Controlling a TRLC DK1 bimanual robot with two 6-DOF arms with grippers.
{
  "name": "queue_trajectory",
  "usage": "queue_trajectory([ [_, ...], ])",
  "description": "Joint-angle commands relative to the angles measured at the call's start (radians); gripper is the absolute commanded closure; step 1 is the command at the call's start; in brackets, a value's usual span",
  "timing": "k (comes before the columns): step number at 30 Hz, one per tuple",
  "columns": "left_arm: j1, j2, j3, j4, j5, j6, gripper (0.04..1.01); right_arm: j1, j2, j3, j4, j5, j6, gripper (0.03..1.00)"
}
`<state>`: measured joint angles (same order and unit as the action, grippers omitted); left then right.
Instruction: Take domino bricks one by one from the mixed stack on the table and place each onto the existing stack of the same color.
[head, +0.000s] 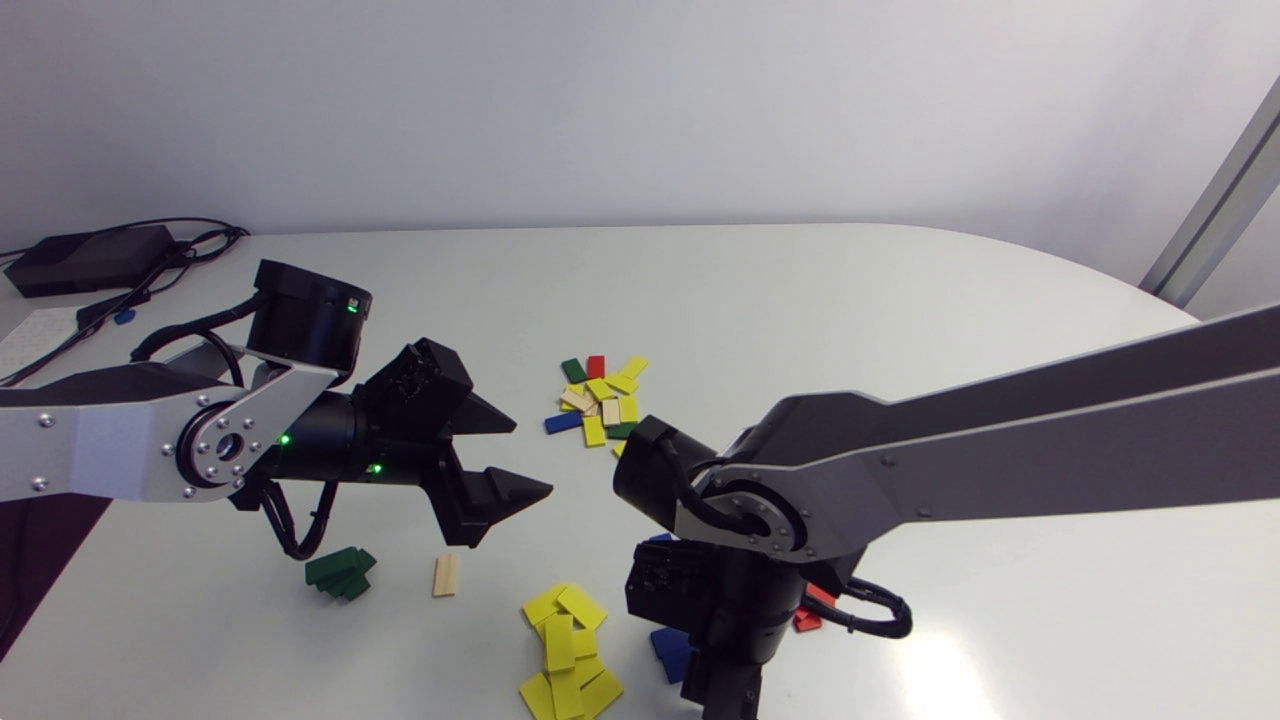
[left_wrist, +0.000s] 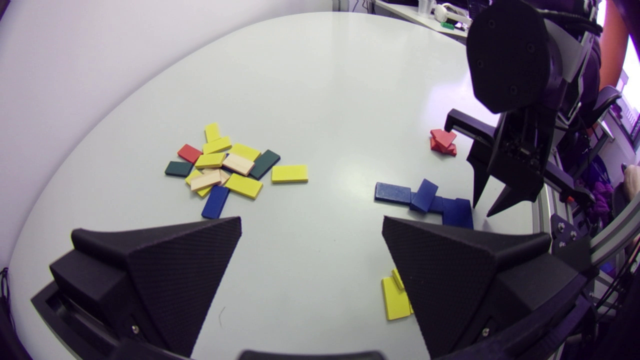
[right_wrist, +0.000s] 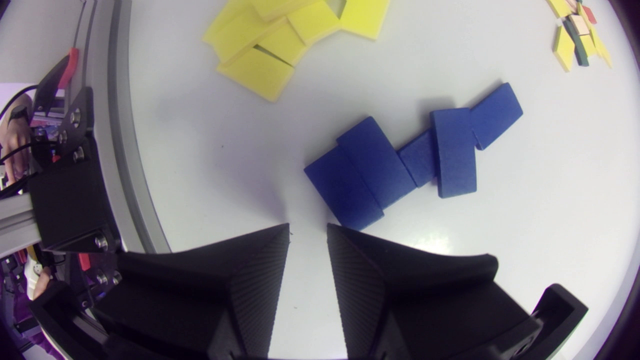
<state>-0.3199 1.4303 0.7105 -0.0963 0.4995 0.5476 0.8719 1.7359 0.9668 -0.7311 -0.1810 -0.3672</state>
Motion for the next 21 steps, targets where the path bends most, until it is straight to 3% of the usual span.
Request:
queue_trajectory([
  [1,0.005,-0.013,-0.016,0.004,0.001,-0.023,0.039,0.01,-0.058,0.009,-0.04,0.009,-0.003,0.736],
  [6,-0.005,-0.013,-0.014,0.003,0.001,-0.026,0.039,0.01,-0.096,0.058,-0.06,0.048,0.014,0.73],
  [9,-0.008,-0.011,-0.017,0.004,0.001,-0.025,0.039,0.003,-0.065,0.076,-0.033,0.066,0.011,0.646],
  [16,-0.007,-0.021,-0.02,-0.002,0.001,-0.025,0.039,-0.048,0.051,0.095,0.076,0.103,-0.052,0.53],
  [21,-0.004,-0.022,-0.022,-0.003,0.001,-0.023,0.039,-0.096,0.103,0.122,0.111,0.114,-0.095,0.53],
])
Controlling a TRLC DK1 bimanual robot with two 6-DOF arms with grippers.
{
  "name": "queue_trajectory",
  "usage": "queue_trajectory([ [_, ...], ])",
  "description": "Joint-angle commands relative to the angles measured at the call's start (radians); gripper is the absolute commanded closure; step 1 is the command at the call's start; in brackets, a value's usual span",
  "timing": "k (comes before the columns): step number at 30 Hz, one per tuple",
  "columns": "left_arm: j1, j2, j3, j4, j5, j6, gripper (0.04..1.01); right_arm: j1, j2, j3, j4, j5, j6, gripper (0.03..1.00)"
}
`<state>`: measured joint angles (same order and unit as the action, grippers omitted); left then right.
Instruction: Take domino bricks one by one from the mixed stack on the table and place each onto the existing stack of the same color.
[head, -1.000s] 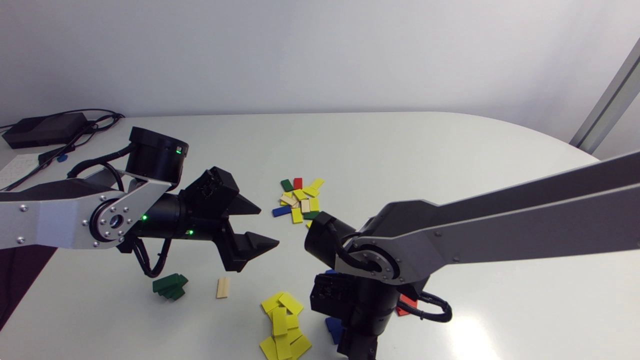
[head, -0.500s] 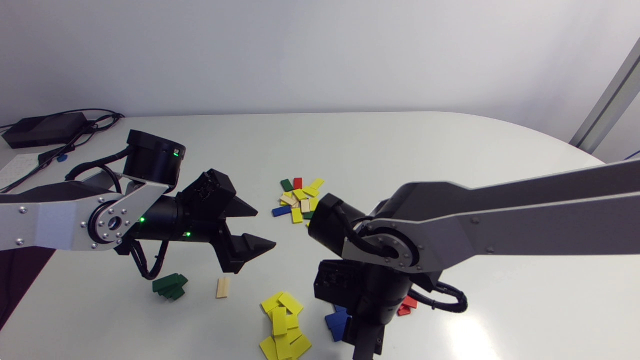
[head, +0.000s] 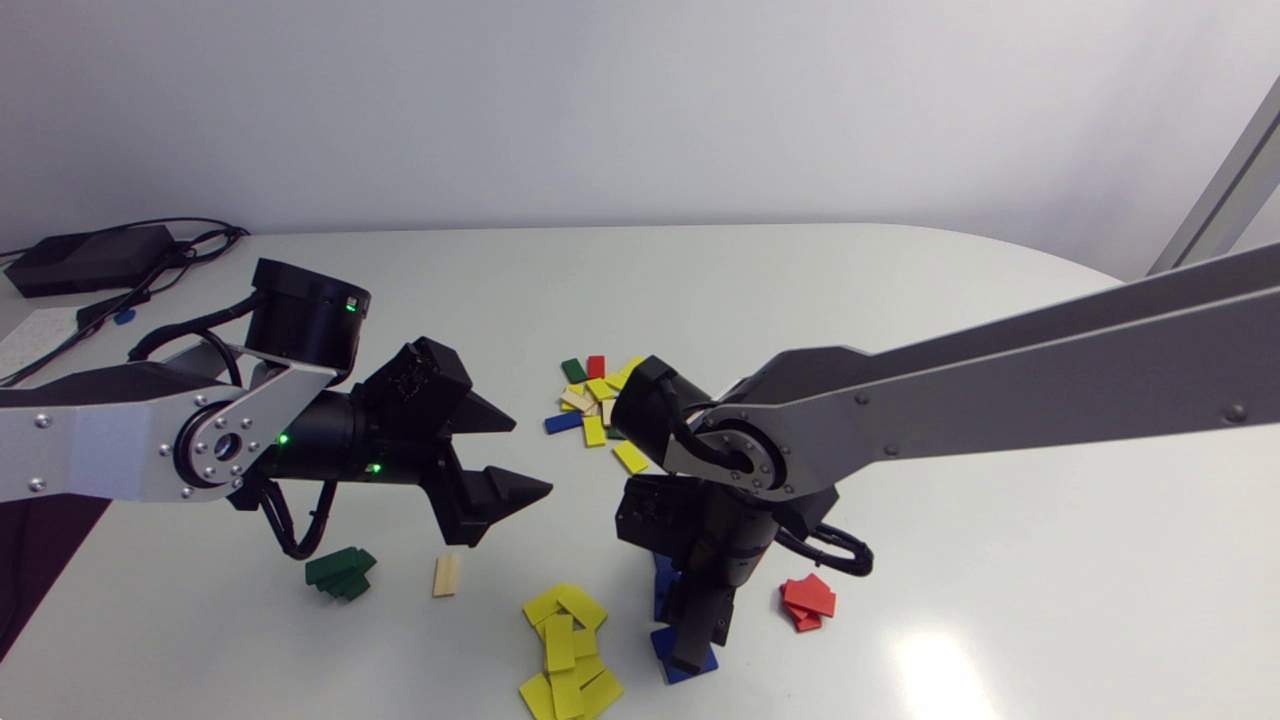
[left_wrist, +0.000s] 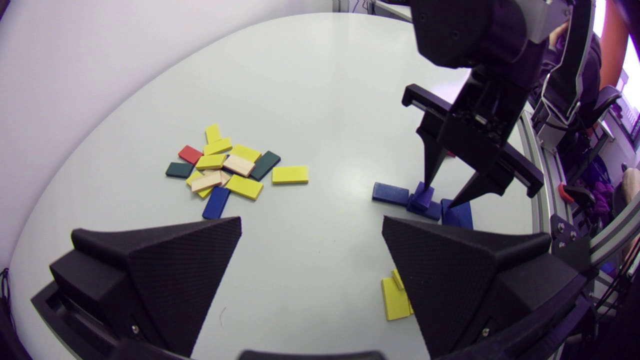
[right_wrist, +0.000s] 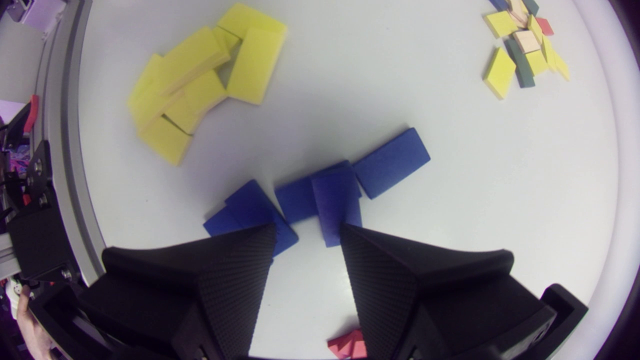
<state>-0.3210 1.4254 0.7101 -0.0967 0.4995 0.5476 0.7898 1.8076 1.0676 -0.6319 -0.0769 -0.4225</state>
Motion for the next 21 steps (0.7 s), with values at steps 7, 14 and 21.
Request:
queue_trajectory([
  [7,-0.001,-0.003,-0.012,0.0,0.001,-0.021,0.039,-0.024,0.042,0.038,0.009,0.011,-0.058,0.53],
  [14,0.0,0.017,-0.001,0.003,0.001,-0.021,0.039,-0.037,0.039,0.066,-0.008,0.011,-0.079,0.53],
  [21,0.002,0.024,0.002,0.005,0.001,-0.018,0.039,-0.064,0.062,0.086,-0.015,0.011,-0.108,0.53],
])
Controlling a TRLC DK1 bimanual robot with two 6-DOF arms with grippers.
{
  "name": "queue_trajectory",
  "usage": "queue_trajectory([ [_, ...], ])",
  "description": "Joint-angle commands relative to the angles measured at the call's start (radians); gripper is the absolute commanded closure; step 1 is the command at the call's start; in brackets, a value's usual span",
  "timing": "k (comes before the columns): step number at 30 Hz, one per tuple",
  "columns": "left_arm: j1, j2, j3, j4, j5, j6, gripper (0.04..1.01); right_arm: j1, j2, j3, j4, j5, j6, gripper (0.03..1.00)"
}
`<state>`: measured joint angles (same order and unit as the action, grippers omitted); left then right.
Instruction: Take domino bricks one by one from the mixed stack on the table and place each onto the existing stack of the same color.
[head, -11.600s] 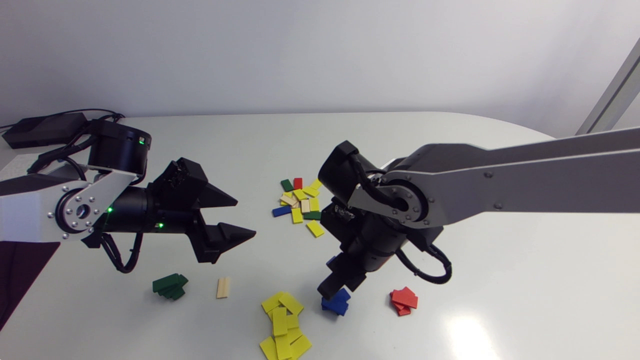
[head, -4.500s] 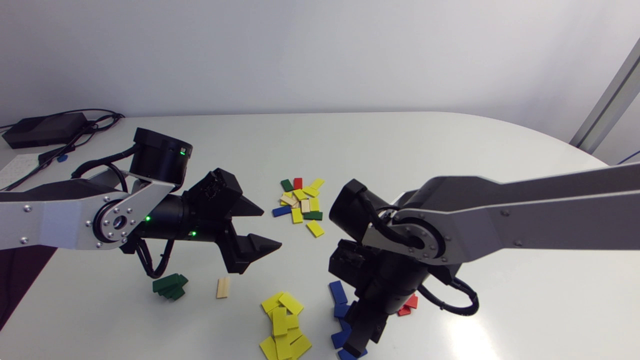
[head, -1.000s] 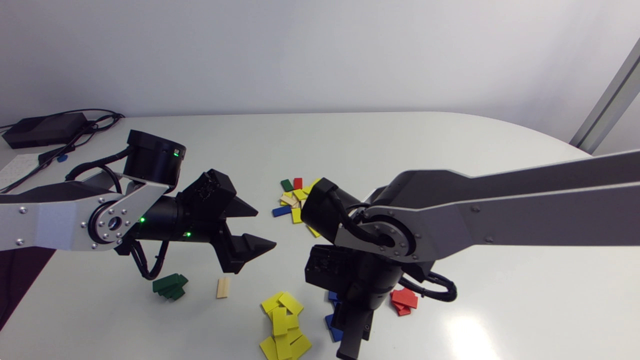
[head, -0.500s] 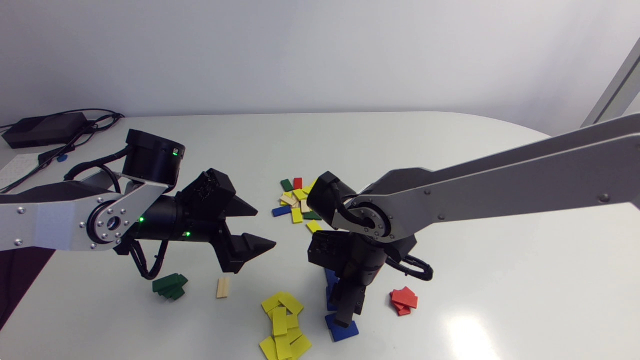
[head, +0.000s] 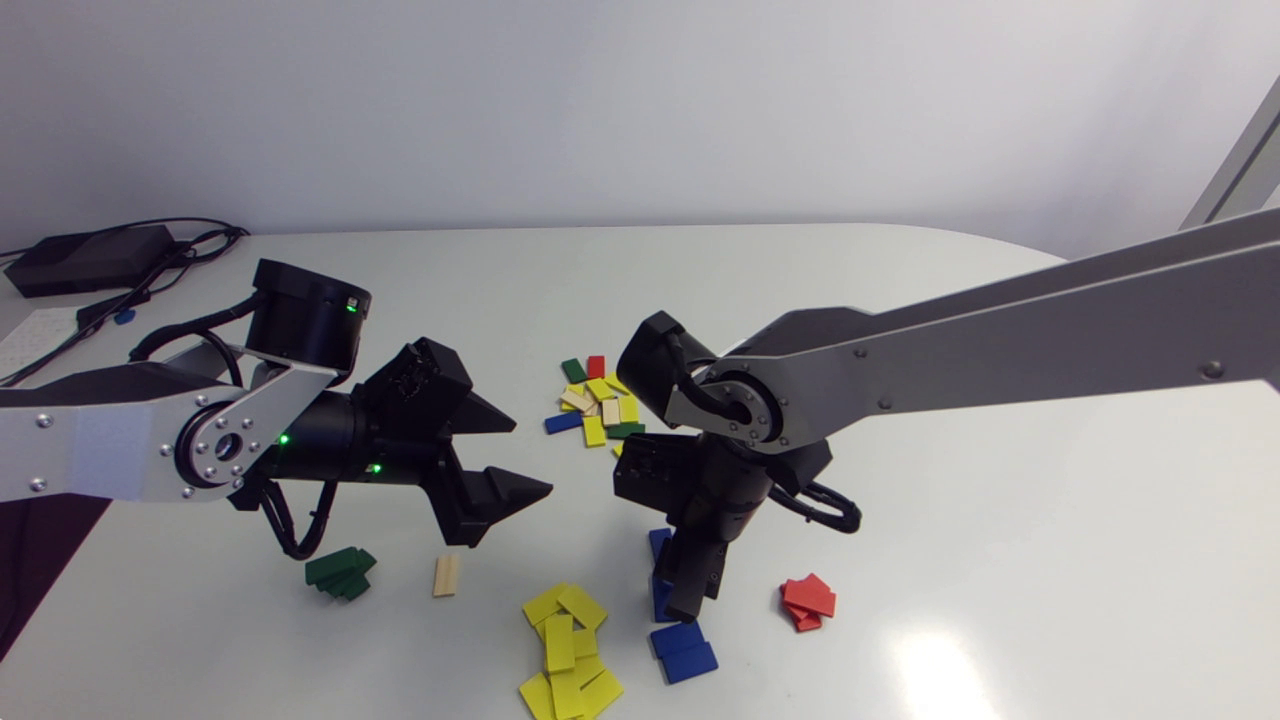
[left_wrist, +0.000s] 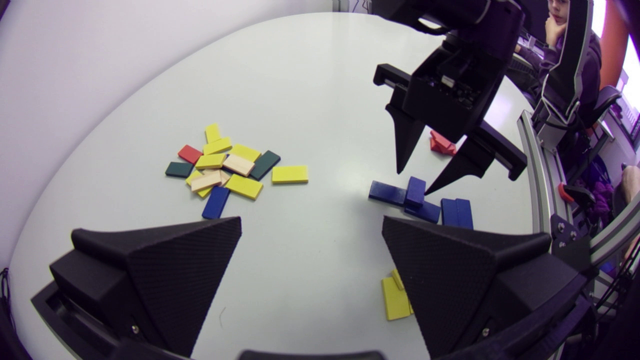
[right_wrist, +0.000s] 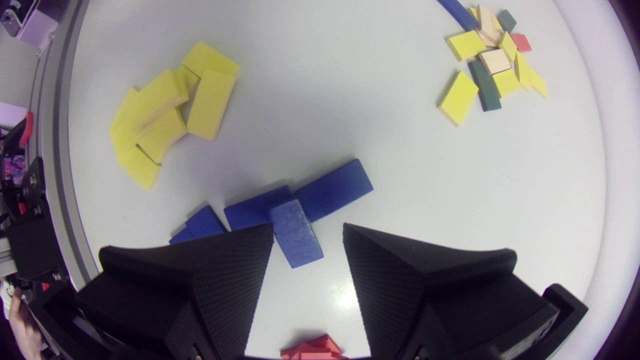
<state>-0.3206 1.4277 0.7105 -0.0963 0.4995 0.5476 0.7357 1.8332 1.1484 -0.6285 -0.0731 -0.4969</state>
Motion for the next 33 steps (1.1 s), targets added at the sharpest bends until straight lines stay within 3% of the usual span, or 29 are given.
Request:
queue_trajectory([
  [1,0.003,0.022,0.003,0.004,0.001,-0.018,0.039,-0.015,0.041,0.004,-0.019,0.007,-0.04,0.53],
  [29,-0.006,0.046,0.012,0.007,0.001,-0.021,0.039,-0.001,0.026,-0.096,0.032,-0.008,-0.048,0.507],
  [33,-0.011,0.046,0.012,0.007,0.001,-0.023,0.039,-0.001,0.017,-0.107,0.052,-0.008,-0.048,0.743],
])
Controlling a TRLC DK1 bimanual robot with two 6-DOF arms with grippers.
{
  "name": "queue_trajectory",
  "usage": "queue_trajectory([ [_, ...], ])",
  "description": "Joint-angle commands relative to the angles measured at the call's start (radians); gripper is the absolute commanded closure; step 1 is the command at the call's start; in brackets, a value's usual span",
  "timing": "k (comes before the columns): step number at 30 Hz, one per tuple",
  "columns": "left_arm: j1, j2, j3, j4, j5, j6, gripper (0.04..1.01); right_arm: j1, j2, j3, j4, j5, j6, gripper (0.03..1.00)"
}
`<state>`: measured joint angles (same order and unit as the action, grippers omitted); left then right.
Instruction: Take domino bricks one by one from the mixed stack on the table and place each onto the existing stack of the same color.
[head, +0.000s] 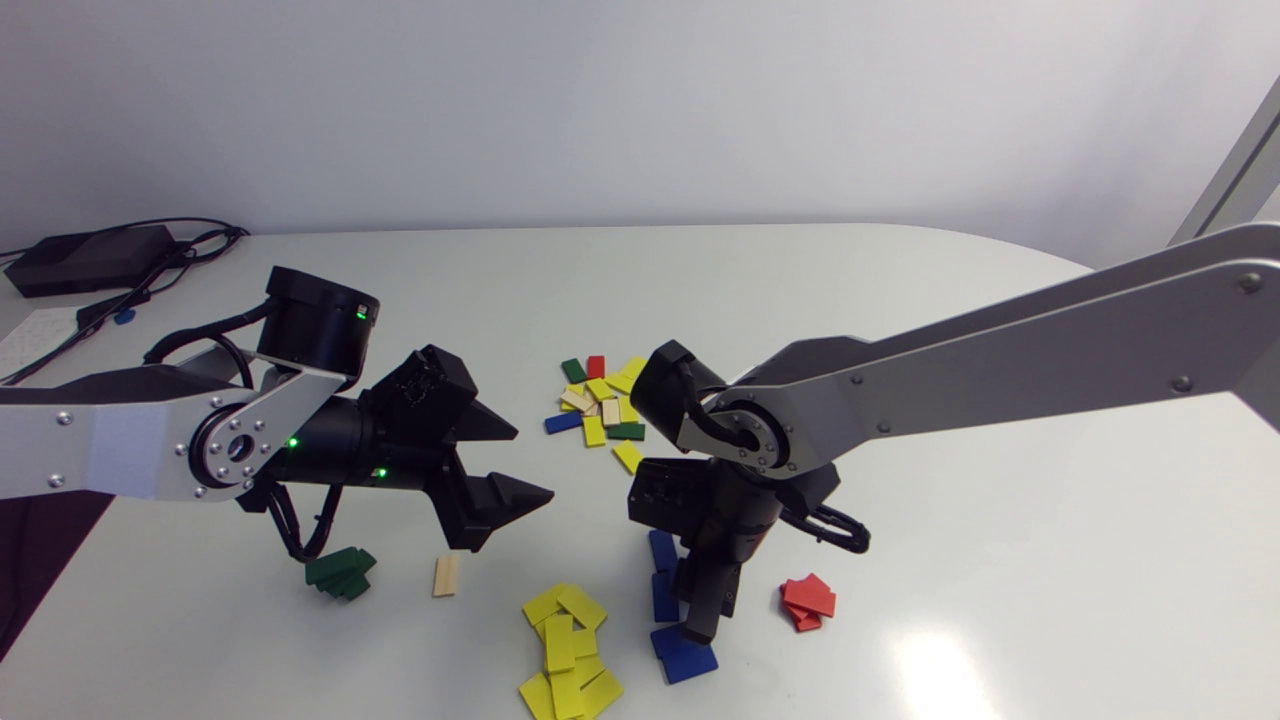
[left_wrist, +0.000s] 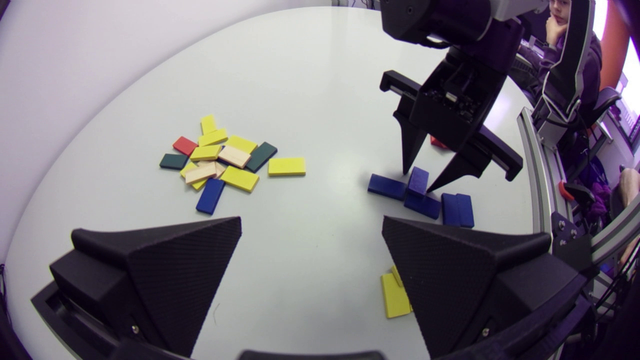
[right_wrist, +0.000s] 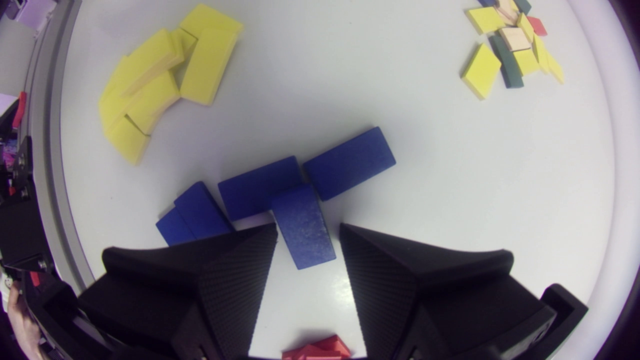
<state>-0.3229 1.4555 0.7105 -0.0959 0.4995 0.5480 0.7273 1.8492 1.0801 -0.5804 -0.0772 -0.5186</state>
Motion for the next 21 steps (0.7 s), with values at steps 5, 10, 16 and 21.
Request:
queue_trajectory([
  [5,-0.01,0.014,0.015,0.004,0.001,-0.023,0.039,0.009,-0.025,-0.037,0.002,0.001,-0.023,0.831],
  [10,-0.015,0.009,0.015,-0.001,0.001,-0.023,0.039,0.018,-0.094,-0.029,-0.019,0.017,-0.011,0.879],
  [16,-0.021,0.006,0.014,-0.002,0.001,-0.025,0.039,0.069,-0.182,-0.066,-0.067,0.028,0.009,0.879],
  [21,-0.033,0.005,0.012,-0.001,0.001,-0.028,0.039,0.158,-0.231,-0.132,-0.078,0.028,0.061,0.875],
])
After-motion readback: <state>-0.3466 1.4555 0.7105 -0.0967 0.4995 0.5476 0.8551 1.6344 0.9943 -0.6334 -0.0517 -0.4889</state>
